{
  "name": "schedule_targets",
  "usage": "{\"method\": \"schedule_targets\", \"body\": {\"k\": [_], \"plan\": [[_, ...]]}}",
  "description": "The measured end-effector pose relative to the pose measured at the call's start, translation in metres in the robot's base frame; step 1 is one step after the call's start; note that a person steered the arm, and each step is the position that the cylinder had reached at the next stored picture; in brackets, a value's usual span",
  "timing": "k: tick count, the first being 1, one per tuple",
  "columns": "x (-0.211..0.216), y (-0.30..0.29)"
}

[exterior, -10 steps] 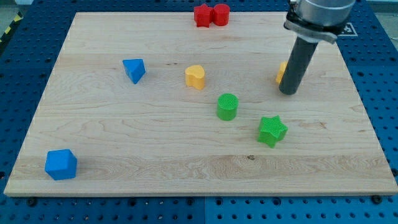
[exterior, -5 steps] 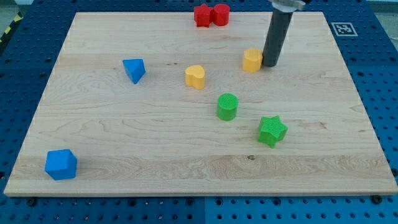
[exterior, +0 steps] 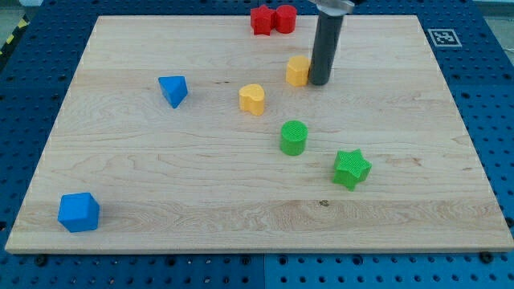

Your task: Keep yellow hexagon at the bottom of red star

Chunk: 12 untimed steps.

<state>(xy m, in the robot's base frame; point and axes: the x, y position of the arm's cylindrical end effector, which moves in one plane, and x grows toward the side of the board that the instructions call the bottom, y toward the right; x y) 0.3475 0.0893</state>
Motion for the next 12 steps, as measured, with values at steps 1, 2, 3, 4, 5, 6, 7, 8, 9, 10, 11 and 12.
{"method": "schedule_targets", "body": {"k": [1, 2, 3, 4, 5, 6, 7, 8, 9, 10, 11, 12], "plan": [[-0.006, 0.000], [-0.006, -0.003], [0.005, -0.014], [0.012, -0.039], [0.016, -0.070], [0.012, -0.073], [0.004, -0.073], [-0.012, -0.073], [-0.033, -0.073], [-0.047, -0.073], [-0.048, -0.091], [-0.055, -0.114]]}}
